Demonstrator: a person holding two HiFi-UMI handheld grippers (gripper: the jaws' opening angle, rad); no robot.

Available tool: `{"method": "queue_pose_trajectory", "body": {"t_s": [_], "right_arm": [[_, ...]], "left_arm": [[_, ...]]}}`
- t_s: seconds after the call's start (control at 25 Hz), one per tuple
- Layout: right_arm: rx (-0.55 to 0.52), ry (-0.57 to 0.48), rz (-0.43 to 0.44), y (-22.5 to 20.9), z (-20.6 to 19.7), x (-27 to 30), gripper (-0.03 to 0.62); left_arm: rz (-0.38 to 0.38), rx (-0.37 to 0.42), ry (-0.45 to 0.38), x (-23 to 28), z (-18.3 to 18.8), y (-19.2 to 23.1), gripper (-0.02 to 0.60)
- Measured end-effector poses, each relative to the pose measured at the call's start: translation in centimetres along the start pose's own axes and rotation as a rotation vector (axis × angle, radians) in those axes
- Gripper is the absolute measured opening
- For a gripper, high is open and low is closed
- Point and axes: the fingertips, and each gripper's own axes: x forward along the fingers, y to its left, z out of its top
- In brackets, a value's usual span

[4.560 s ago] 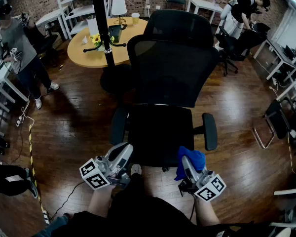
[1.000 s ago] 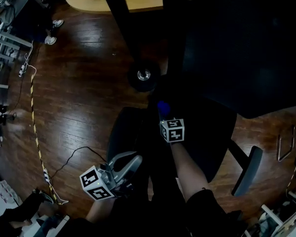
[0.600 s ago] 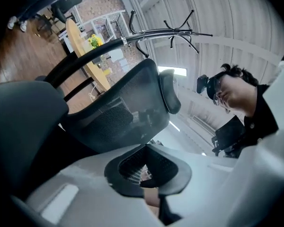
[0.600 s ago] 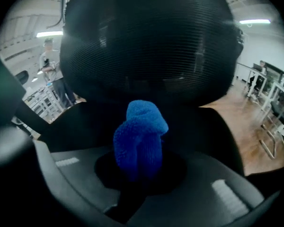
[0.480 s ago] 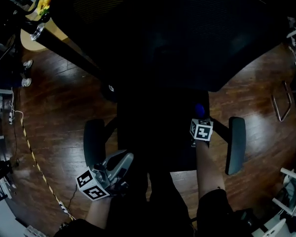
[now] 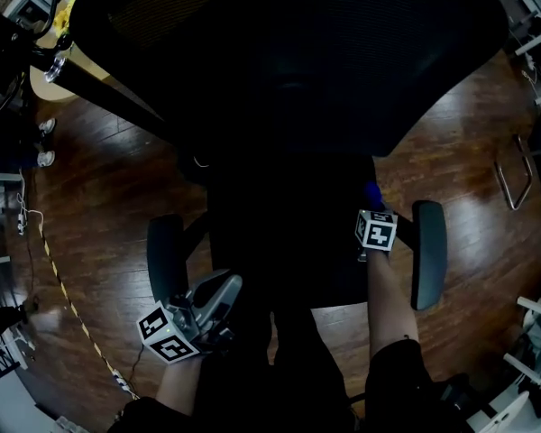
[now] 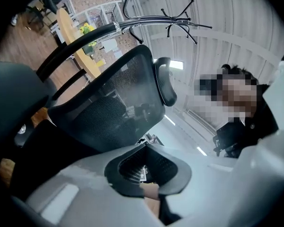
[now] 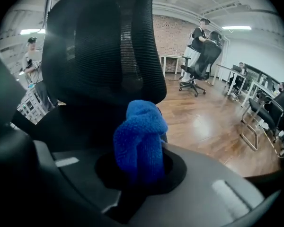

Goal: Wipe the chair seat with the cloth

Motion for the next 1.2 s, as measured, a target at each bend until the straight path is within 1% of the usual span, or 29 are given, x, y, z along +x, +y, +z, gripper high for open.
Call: {"method": "queue_pose_trajectory", "body": {"t_s": [0.12,0.2,0.24,0.32,0.44,0.56,0.72,0.76,0.84,1.0,1.08,1.2], "right_arm": [[0.020,0.017,0.007,1.1,0.4,0.0,0.035],[0.020,-0.008,0.059,4.4,1.2,-0.1,0.035],[0.009,-0.027,0.107,7.0,1.6,-0.1,0.035],[-0.025,-0.048,0.233,13.4,1.8,0.1,0.035],[-0.074,-0.025,0.406,23.1,1.1,0.3,0.035],[-0.109,0.013,0.523,30.9,-0.4,-0.3,0.035],[-0.163,0.045,0.645,38.1,-2.4,-0.9,0.035],[-0.176,0.063,0.659,39.4,-3.1,-0.8,0.035],[-0.190,0.087,0.652,40.7,-4.4,-0.8,0.035],[-0.218,0.053,0.636,41.3,-4.8,-0.7,0.035],[-0.234,0.050,0.618,40.9,-5.1,-0.4,0.035],[-0.222,0.041,0.552,37.9,-5.1,0.0,0.035]], "left_arm": [[0.022,-0.003,-0.040,-1.7,0.7,0.6,-0.012],[0.035,-0.004,-0.068,-3.0,1.4,0.9,-0.011],[0.041,-0.004,-0.084,-3.7,1.7,1.0,-0.011],[0.057,0.000,-0.119,-5.2,2.3,1.2,-0.011],[0.095,0.021,-0.165,-7.1,2.9,1.3,-0.011],[0.133,0.045,-0.187,-9.2,3.0,1.2,-0.011],[0.177,0.041,-0.236,-12.0,2.9,2.0,-0.011],[0.188,0.039,-0.250,-12.7,3.0,2.2,-0.011],[0.203,0.037,-0.269,-13.9,3.1,2.2,-0.011],[0.213,0.036,-0.283,-15.6,3.3,2.6,-0.011],[0.205,0.035,-0.279,-15.6,3.4,2.9,-0.011],[0.170,0.041,-0.250,-14.0,3.4,2.4,-0.011]]}}
